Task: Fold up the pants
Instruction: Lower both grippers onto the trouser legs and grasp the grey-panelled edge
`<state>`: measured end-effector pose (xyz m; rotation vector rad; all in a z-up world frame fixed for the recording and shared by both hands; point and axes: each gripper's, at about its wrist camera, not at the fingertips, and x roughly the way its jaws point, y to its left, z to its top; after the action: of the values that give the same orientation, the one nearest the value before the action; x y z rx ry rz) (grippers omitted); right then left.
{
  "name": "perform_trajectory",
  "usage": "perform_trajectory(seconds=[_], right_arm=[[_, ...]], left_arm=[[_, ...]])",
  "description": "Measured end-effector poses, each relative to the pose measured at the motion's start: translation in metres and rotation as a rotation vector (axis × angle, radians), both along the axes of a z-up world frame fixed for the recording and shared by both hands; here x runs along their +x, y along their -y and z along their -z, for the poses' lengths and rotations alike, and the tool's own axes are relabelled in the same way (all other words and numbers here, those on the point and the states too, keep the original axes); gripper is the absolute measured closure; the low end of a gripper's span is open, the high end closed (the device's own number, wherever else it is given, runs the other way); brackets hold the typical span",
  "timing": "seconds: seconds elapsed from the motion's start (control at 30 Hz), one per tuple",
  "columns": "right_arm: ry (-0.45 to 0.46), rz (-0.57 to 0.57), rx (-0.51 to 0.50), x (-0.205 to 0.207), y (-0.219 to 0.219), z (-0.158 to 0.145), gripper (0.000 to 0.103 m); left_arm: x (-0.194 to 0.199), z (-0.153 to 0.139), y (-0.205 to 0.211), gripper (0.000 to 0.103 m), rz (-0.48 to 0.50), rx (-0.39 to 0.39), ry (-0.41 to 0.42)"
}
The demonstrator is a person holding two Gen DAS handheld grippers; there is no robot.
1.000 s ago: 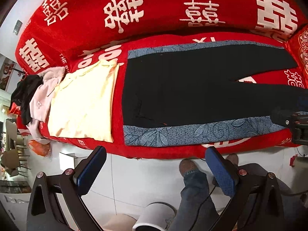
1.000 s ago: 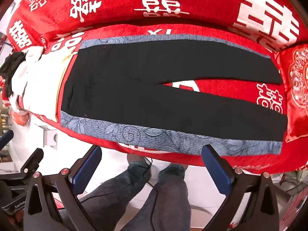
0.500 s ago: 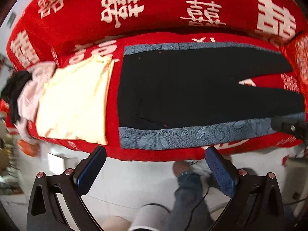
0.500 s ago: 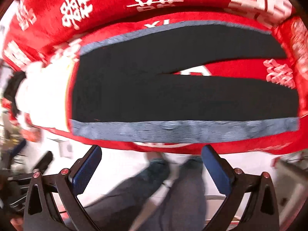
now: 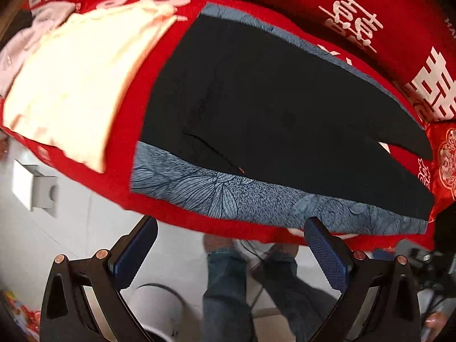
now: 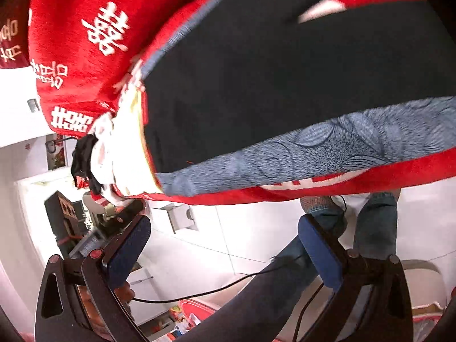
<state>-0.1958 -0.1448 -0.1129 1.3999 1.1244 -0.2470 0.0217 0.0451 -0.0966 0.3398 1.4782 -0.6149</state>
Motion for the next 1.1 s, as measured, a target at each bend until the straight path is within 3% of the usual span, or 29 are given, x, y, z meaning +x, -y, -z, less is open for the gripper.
perform_trajectory(seconds=[0.13,0.27,0.43,0.53,0.67,0.73,0.8,0.87,0.97,1.07,1.1], right_arm=[[0.002,0.036,0.051,-0.005,-0.006,0.054,0.003],[0.029,0.071,0.066,-0.009,-0.005,0.092,0.026],[0.115,0.123,0.119,-0.011,-0.002,0.123,0.026],[0.161,0.125,0.149,-0.011,-0.007,0.127,0.027],[0.208,0.179,0.161,-0.011,-0.003,0.124,0.035],[0.244,0.196,0.159,0.000,0.008,0.118,0.046],[0.261,0.190,0.161,0.009,0.019,0.111,0.076],[0.318,0.196,0.166,0.014,0.028,0.097,0.083],[0.376,0.171,0.168,0.015,0.033,0.075,0.083],[0.395,0.146,0.176,0.013,0.035,0.065,0.083],[0.395,0.137,0.175,0.010,0.037,0.062,0.083]], left_arm=[[0.004,0.036,-0.005,0.000,-0.041,-0.077,-0.072],[0.006,0.060,-0.013,0.000,-0.084,-0.140,-0.120],[0.006,0.075,-0.026,0.000,-0.132,-0.180,-0.155],[0.006,0.080,-0.032,0.000,-0.146,-0.186,-0.174],[0.006,0.083,-0.035,0.000,-0.146,-0.190,-0.195],[0.008,0.082,-0.034,0.000,-0.163,-0.211,-0.210],[0.012,0.079,-0.036,0.000,-0.205,-0.251,-0.250],[0.015,0.075,-0.034,0.000,-0.240,-0.302,-0.277],[0.021,0.074,-0.029,0.000,-0.262,-0.329,-0.278],[0.032,0.082,-0.031,0.001,-0.348,-0.356,-0.313],[0.035,0.082,-0.032,0.012,-0.377,-0.374,-0.303]])
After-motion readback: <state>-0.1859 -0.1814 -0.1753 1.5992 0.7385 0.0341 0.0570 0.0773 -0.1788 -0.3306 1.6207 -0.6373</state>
